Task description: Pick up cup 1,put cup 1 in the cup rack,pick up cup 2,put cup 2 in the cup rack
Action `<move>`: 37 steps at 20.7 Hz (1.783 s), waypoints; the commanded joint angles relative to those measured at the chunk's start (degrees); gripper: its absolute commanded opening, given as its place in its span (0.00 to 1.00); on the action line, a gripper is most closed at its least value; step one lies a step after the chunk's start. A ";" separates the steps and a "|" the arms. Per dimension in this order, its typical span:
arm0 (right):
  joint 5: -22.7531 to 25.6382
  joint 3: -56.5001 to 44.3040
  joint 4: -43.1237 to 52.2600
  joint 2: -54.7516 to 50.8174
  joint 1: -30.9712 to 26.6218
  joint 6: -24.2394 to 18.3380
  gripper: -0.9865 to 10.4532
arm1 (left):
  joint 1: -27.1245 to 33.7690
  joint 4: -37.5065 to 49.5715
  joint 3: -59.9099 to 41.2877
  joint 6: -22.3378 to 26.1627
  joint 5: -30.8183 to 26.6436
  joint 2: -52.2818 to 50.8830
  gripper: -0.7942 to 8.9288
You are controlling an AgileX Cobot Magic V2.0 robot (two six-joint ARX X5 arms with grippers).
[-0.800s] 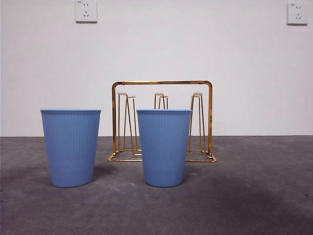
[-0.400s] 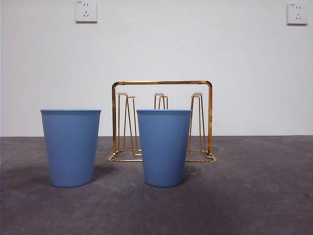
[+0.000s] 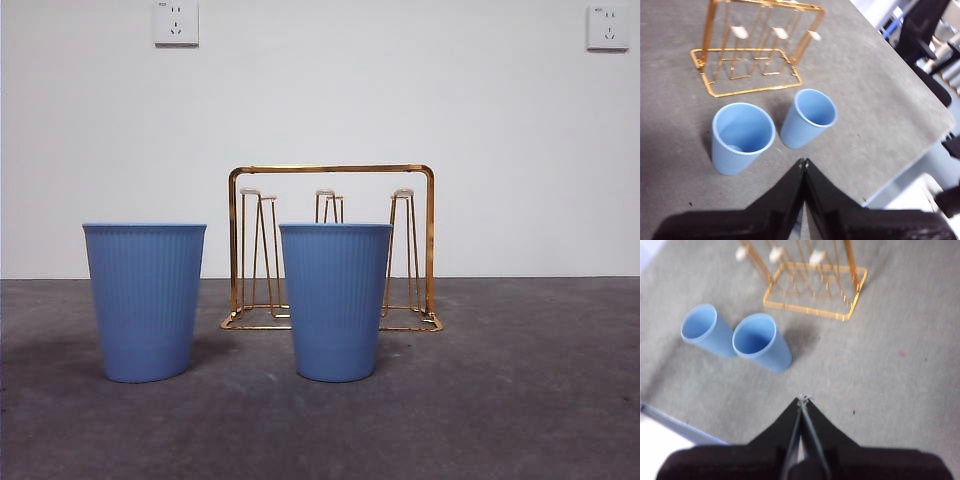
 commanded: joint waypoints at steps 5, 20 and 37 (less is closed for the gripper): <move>-1.09 0.98 -0.48 1.27 2.34 -1.75 0.09 | -1.84 -1.57 4.96 2.03 0.33 2.49 0.09; -7.56 1.07 14.45 14.73 15.37 10.05 0.58 | -5.99 3.82 6.91 -2.23 12.09 6.97 0.83; 24.13 10.99 23.58 54.58 35.47 15.91 0.52 | -11.56 6.64 7.10 -3.91 12.28 10.40 0.82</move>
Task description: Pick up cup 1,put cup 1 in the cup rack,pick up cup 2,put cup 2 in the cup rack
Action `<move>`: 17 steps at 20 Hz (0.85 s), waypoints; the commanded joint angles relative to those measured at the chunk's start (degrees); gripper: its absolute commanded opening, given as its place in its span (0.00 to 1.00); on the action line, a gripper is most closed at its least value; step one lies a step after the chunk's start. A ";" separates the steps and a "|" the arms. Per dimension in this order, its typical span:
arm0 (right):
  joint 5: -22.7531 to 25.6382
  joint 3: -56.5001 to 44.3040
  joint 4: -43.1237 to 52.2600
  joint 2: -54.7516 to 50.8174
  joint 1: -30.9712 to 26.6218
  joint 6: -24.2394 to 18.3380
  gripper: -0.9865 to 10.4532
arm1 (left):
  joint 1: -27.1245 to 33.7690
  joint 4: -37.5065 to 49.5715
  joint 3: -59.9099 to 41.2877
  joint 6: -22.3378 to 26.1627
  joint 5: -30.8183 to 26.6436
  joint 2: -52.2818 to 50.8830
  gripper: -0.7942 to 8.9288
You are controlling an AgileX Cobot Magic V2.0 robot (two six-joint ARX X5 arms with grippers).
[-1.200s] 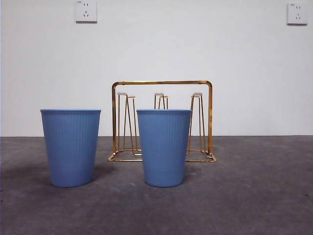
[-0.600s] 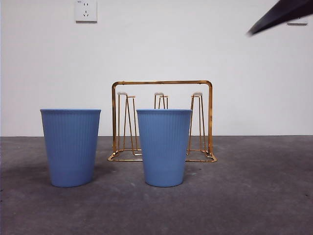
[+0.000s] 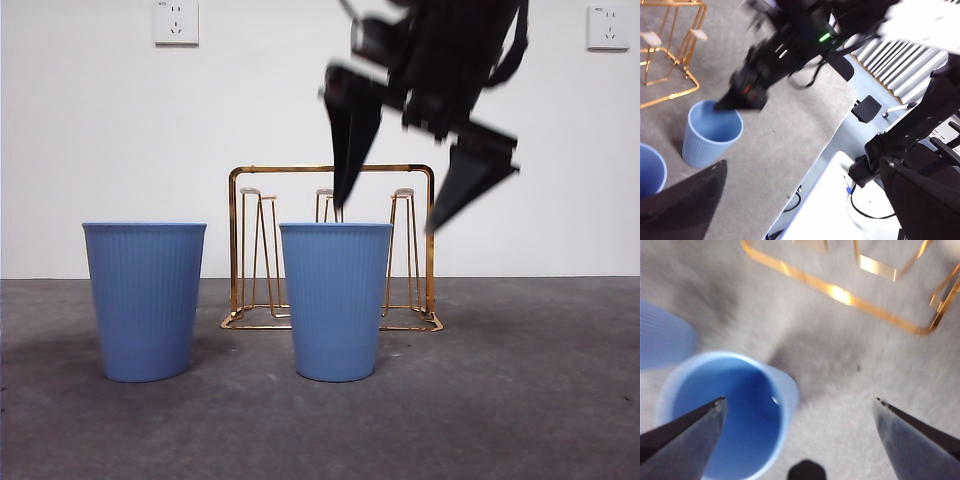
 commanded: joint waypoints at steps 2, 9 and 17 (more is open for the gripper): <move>0.17 -0.04 -0.61 4.39 0.31 0.63 0.45 | -0.22 1.16 0.24 -1.03 0.22 -0.13 0.82; -3.69 -0.04 0.24 6.43 0.31 -1.16 0.08 | -0.22 1.09 0.24 -1.25 0.20 0.02 0.82; -5.40 0.02 -2.62 -0.79 0.26 -4.66 0.08 | -1.31 7.65 0.24 -8.37 4.13 1.66 0.82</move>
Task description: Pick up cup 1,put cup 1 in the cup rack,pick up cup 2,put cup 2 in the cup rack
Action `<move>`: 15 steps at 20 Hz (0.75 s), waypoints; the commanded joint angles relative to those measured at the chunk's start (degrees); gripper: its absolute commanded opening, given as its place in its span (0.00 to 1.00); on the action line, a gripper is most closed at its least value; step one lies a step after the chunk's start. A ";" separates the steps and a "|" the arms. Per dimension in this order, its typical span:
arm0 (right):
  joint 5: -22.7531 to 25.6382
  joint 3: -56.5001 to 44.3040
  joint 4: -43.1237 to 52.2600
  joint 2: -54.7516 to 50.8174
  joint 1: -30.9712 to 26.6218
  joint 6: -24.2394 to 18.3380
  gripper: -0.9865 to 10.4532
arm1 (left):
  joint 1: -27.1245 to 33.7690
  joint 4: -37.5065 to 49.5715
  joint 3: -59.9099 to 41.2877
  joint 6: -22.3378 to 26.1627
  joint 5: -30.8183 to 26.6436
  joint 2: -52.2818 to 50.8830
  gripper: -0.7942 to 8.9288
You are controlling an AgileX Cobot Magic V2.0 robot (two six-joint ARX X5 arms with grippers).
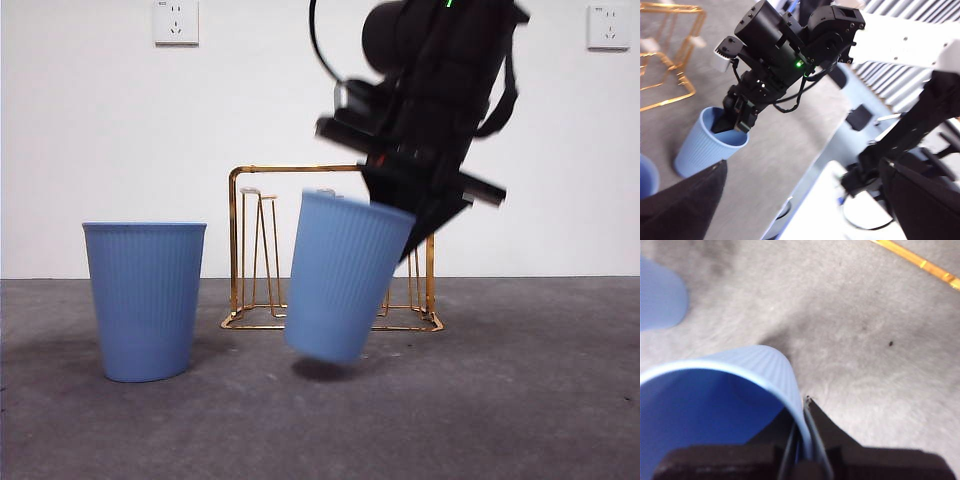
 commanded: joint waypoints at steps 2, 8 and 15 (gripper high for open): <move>-0.09 0.02 -0.31 -10.88 0.04 -2.19 0.08 | -0.96 9.42 0.22 -8.48 4.96 0.68 0.82; 6.16 0.33 9.42 -39.56 0.04 -2.43 0.08 | -6.38 42.38 0.22 -32.63 3.28 3.78 0.82; 7.50 0.33 28.70 -52.96 0.04 -4.94 0.08 | -21.88 79.38 0.22 -49.42 -14.69 14.64 0.82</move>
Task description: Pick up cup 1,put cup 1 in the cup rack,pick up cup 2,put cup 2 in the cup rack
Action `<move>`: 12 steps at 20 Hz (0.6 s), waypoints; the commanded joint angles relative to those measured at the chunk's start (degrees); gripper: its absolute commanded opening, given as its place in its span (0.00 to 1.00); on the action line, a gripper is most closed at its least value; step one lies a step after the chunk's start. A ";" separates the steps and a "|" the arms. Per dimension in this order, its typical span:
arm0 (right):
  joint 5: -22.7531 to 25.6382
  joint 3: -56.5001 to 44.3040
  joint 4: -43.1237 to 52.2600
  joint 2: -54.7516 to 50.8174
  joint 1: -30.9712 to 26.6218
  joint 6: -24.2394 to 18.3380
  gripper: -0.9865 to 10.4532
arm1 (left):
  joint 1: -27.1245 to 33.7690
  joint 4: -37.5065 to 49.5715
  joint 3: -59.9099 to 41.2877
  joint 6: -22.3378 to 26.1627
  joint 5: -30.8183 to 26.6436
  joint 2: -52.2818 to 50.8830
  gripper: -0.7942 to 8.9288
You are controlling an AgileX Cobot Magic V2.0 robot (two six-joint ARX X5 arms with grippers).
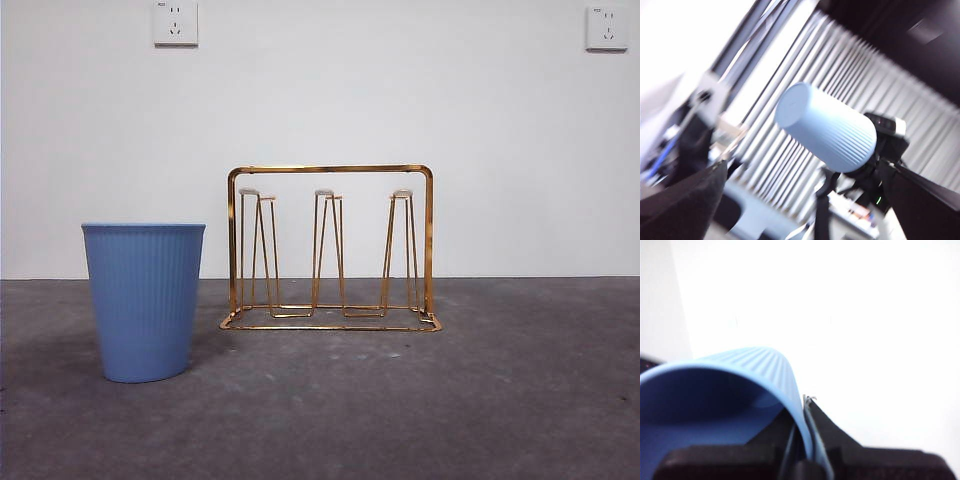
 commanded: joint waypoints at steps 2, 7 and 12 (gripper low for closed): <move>-0.07 -0.63 4.42 1.16 0.07 -0.98 0.08 | -5.40 14.25 0.22 -7.82 -5.95 5.66 0.82; -1.95 -0.63 7.50 2.62 0.11 -0.55 0.08 | -10.86 24.02 0.90 -8.98 -13.25 12.72 0.82; -4.02 -0.63 7.69 5.22 0.11 -0.57 0.08 | -12.72 27.67 2.56 -8.98 -17.42 17.73 0.82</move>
